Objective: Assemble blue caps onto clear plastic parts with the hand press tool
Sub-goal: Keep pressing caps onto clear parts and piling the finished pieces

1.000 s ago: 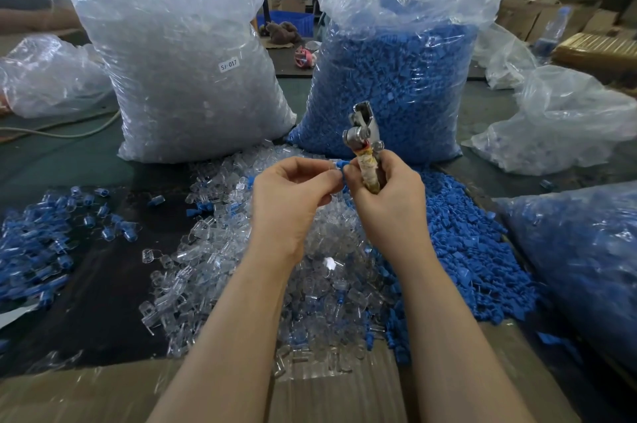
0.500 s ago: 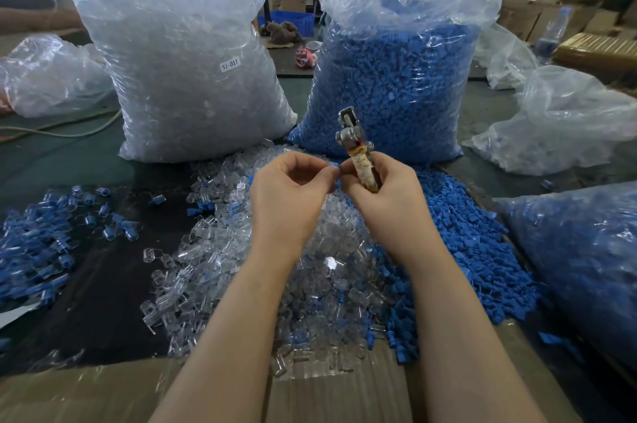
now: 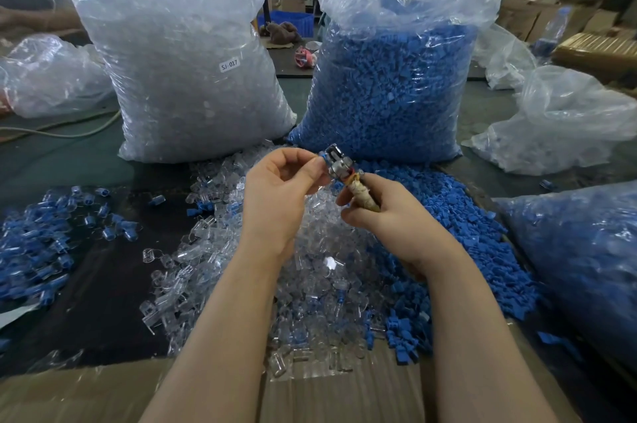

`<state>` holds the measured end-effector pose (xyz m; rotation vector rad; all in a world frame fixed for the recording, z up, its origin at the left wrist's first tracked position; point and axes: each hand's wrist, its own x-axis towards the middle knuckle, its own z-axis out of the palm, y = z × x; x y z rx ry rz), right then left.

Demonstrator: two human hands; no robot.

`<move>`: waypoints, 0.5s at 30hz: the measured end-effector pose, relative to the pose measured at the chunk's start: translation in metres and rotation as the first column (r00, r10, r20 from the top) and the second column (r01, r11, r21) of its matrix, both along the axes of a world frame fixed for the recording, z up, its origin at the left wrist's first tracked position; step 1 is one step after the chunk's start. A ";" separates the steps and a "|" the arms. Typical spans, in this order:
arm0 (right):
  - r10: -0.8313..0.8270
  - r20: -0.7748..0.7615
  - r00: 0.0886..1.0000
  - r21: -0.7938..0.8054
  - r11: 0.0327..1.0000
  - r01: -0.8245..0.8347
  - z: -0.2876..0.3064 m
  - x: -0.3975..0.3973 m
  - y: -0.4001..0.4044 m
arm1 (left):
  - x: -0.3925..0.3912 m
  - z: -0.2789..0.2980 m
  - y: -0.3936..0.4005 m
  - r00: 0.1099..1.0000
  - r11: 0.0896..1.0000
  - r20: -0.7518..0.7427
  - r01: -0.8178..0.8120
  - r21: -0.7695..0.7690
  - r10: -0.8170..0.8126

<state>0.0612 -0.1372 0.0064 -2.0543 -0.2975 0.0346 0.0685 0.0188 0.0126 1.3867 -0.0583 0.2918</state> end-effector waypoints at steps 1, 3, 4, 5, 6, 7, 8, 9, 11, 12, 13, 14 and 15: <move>0.004 0.002 1.000 -0.009 1.000 -0.004 0.000 0.000 0.000 | 0.000 0.000 0.000 1.000 1.000 0.002 0.003 -0.007 -0.003; 0.006 0.005 1.000 -0.016 1.000 -0.005 -0.001 0.000 0.000 | 0.000 0.000 0.000 1.000 1.000 0.003 0.013 -0.021 -0.013; 0.001 0.009 1.000 -0.018 1.000 -0.001 -0.002 0.001 0.000 | 0.000 0.000 0.000 1.000 0.999 0.002 0.019 -0.026 -0.018; -0.006 0.012 1.000 -0.022 1.000 0.006 -0.002 0.001 0.000 | 0.000 0.000 0.000 1.000 0.999 0.000 0.023 -0.032 -0.023; -0.013 0.013 1.000 -0.023 1.000 0.013 -0.003 0.001 0.001 | 0.000 0.000 0.001 1.000 0.999 -0.001 0.027 -0.040 -0.027; -0.020 0.014 1.000 -0.025 0.999 0.020 -0.004 0.001 0.002 | 0.000 0.000 0.001 1.000 0.998 -0.001 0.030 -0.048 -0.030; -0.026 0.016 1.000 -0.026 0.999 0.026 -0.004 0.001 0.002 | 0.000 0.000 0.002 0.999 0.998 -0.001 0.033 -0.052 -0.033; -0.029 0.018 0.999 -0.032 0.999 0.030 -0.005 0.001 0.003 | 0.001 0.000 0.002 0.999 0.998 -0.002 0.035 -0.053 -0.035; -0.030 0.027 0.999 -0.053 0.998 0.031 -0.005 0.001 0.002 | 0.001 -0.002 0.003 0.999 0.998 -0.007 0.039 -0.039 -0.039; -0.029 0.030 0.999 -0.063 0.998 0.030 -0.005 0.001 0.002 | 0.002 -0.002 0.004 0.999 0.999 -0.011 0.042 -0.029 -0.042; -0.027 0.032 0.999 -0.072 0.997 0.029 -0.004 0.001 0.002 | 0.002 -0.003 0.004 0.999 0.999 -0.016 0.044 -0.022 -0.044; -0.027 0.032 0.999 -0.078 0.997 0.029 -0.005 0.001 0.002 | 0.002 -0.004 0.004 0.999 0.999 -0.019 0.046 -0.019 -0.046; -0.029 0.030 0.999 -0.081 0.996 0.031 -0.005 0.002 0.002 | 0.002 -0.004 0.004 0.999 0.999 -0.021 0.048 -0.018 -0.048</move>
